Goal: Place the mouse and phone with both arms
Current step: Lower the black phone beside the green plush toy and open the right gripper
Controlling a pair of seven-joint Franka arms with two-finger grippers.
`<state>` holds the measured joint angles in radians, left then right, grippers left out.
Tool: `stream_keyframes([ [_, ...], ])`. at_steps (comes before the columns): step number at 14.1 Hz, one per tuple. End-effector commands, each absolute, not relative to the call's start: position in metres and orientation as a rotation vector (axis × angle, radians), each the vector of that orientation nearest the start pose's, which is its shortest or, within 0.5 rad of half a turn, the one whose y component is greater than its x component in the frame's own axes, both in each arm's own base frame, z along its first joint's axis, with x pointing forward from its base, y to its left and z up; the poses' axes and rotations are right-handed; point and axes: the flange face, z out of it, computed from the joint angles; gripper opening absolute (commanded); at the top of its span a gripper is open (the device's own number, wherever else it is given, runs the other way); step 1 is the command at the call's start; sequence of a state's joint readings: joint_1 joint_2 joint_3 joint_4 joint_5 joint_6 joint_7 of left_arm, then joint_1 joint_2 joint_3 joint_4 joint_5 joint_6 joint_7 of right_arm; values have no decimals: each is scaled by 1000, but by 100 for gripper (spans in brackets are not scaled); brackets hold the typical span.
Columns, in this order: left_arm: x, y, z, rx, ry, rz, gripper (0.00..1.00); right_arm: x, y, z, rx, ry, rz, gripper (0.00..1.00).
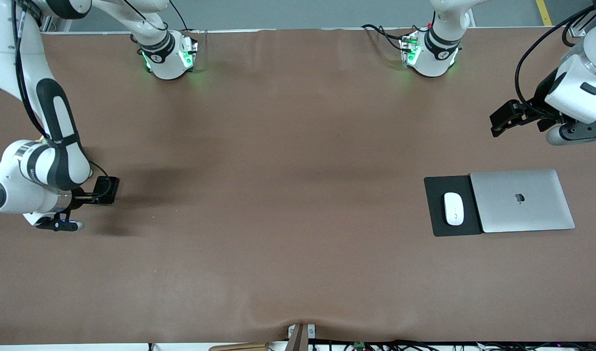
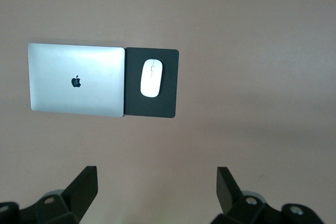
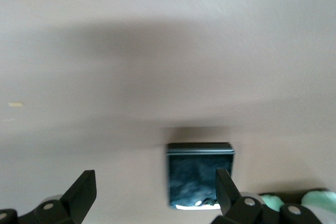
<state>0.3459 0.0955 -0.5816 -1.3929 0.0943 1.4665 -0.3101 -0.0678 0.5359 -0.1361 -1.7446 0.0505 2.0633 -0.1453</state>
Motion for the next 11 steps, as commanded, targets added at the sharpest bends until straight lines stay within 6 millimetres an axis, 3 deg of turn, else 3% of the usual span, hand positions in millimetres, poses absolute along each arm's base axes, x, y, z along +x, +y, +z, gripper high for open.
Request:
stream_keyframes([
  [1, 551, -104, 656, -3102, -118, 6, 100, 626, -86, 313, -3125, 159, 289, 100],
  [3, 551, -105, 656, -3101, -116, 6, 100, 622, -59, 357, -3124, 183, 262, 100],
  [6, 543, -121, 651, -3086, -60, 22, 100, 617, -42, 440, -3120, 158, 205, 100],
  [9, 532, -117, 647, -3059, -81, 40, 100, 620, -34, 521, -3119, 149, 219, 100],
  [11, 523, -116, 644, -3049, -80, 43, 100, 610, -38, 551, -3116, 154, 172, 100],
])
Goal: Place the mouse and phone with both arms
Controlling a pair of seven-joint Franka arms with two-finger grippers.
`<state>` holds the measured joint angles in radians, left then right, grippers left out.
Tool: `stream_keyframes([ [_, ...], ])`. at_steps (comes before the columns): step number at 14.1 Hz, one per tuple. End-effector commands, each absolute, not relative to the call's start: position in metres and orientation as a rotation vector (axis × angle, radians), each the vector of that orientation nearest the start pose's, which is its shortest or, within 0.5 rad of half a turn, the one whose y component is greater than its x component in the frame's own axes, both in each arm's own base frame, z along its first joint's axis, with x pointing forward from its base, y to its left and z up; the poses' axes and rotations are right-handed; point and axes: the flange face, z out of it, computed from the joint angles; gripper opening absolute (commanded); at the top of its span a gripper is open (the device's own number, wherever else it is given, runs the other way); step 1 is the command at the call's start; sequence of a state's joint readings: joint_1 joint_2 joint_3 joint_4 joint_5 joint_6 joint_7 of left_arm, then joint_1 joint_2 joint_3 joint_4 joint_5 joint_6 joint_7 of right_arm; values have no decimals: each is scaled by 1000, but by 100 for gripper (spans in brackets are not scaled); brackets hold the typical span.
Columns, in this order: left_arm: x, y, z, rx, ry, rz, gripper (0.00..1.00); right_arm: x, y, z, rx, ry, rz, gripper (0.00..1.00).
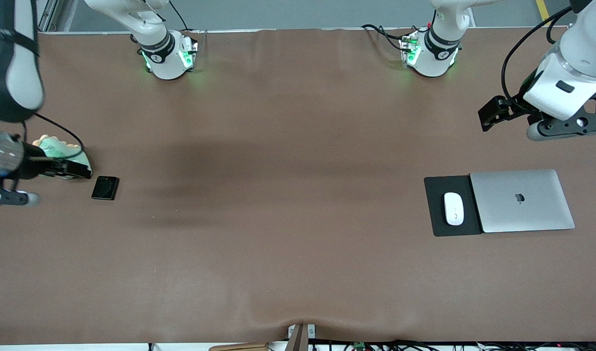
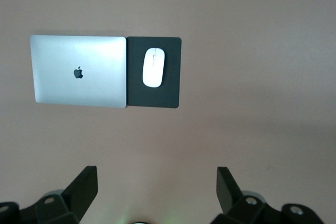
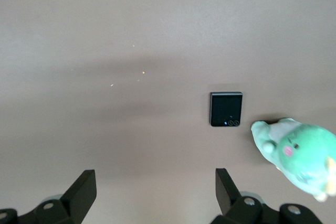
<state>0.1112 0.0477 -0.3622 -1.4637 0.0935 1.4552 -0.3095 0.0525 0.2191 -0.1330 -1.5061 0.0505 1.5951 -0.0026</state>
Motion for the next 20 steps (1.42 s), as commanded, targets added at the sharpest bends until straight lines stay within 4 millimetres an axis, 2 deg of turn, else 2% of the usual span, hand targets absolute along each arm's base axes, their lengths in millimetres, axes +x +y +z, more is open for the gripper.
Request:
stream_keyframes([
  [1, 518, -111, 644, -3045, -91, 38, 100, 605, -40, 561, -3116, 154, 152, 100],
  [3, 509, -99, 645, -3045, -85, 17, 100, 592, -38, 583, -3112, 138, 128, 100],
  [5, 501, -91, 647, -3051, -82, -11, 100, 579, -39, 595, -3106, 149, 152, 100],
  [8, 497, -84, 657, -3096, -66, -26, 100, 552, -40, 597, -3094, 154, 152, 100],
  [14, 500, -85, 662, -3111, -39, -12, 100, 545, -18, 608, -3105, 173, 151, 100],
  [16, 505, -85, 659, -3107, -33, 52, 100, 544, -19, 611, -3109, 163, 156, 100],
  [20, 505, -87, 659, -3116, -14, 69, 100, 542, -19, 612, -3108, 163, 168, 100],
])
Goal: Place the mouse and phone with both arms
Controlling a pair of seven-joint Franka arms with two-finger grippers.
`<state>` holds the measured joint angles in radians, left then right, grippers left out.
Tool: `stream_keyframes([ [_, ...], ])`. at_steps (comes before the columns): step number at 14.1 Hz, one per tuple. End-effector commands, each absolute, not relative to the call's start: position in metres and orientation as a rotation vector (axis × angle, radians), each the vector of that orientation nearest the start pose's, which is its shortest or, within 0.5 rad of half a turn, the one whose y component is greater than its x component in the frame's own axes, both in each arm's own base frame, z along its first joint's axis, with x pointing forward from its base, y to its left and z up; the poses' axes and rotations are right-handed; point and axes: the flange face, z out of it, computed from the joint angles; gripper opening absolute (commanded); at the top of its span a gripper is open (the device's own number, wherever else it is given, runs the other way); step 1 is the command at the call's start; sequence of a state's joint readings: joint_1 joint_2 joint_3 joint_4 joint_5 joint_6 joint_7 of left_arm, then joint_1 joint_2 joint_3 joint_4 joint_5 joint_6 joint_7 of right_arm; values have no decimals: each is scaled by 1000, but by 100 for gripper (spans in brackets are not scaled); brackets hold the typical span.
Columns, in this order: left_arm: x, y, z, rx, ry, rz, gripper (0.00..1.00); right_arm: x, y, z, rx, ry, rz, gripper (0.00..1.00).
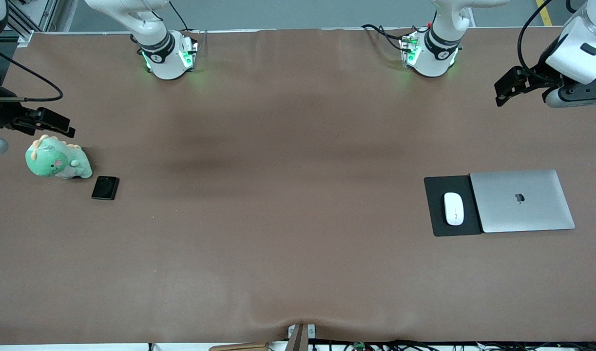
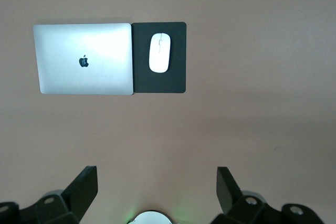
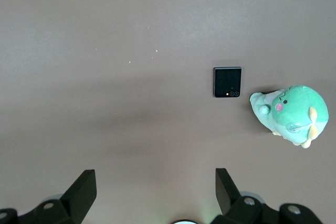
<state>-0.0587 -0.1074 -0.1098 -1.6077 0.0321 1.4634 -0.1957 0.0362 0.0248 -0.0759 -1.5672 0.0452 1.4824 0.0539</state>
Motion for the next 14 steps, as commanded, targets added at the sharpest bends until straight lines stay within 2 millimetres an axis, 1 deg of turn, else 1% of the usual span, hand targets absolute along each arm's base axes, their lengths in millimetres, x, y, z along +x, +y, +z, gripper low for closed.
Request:
stream_keyframes([
  [1, 505, -86, 658, -3116, -17, 72, 100, 544, -21, 612, -3109, 168, 165, 100],
  [3, 506, -85, 658, -3117, 36, 72, 100, 545, -21, 607, -3109, 178, 177, 100],
  [4, 506, -84, 658, -3117, 41, 73, 100, 546, -25, 607, -3109, 182, 170, 100],
  [6, 506, -83, 657, -3117, 36, 75, 100, 547, -29, 606, -3108, 185, 170, 100],
  [10, 506, -84, 657, -3118, 22, 75, 100, 549, -27, 602, -3108, 180, 177, 100],
  [14, 506, -84, 658, -3120, 17, 73, 100, 550, -27, 603, -3110, 178, 170, 100],
])
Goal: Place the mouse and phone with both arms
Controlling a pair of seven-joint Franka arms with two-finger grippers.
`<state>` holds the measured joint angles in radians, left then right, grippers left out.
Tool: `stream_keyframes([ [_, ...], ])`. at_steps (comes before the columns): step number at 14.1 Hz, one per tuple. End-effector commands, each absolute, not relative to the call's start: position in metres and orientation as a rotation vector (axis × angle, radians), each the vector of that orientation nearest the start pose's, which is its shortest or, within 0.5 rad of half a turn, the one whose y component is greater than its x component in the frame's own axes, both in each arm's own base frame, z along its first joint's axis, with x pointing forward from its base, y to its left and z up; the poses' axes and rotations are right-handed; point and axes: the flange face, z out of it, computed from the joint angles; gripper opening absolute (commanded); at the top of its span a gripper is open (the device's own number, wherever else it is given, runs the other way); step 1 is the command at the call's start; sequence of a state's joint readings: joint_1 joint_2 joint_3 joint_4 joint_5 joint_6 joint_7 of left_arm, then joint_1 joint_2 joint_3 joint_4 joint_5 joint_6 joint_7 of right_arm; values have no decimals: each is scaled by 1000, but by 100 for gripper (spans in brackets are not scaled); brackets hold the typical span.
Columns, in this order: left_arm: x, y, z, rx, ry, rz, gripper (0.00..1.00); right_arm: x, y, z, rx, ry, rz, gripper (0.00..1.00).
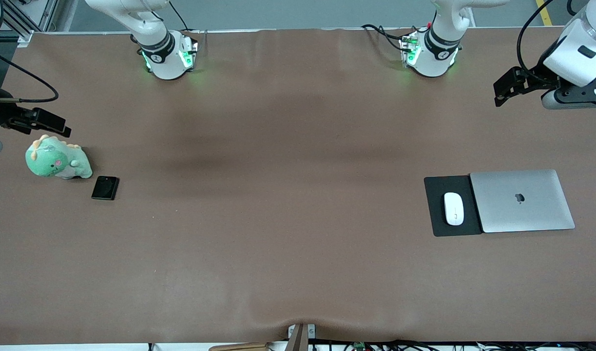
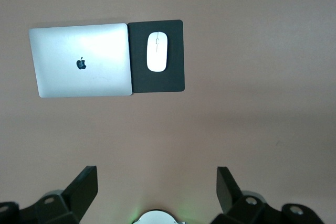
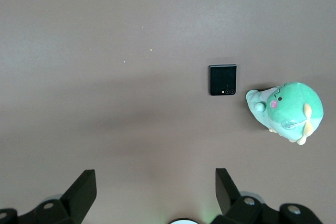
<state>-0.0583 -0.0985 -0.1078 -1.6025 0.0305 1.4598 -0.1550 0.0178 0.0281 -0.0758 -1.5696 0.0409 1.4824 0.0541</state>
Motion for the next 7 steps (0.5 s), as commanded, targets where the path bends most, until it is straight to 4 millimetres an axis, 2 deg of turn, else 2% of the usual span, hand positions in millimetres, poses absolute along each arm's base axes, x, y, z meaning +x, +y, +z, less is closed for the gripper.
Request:
stream_keyframes([
  [1, 507, -84, 661, -3121, 15, 64, 100, 551, -27, 603, -3111, 178, 165, 100],
  [5, 507, -85, 661, -3123, 8, 64, 100, 551, -27, 603, -3111, 178, 165, 100],
  [7, 507, -86, 661, -3121, -56, 66, 100, 551, -27, 602, -3111, 178, 165, 100],
])
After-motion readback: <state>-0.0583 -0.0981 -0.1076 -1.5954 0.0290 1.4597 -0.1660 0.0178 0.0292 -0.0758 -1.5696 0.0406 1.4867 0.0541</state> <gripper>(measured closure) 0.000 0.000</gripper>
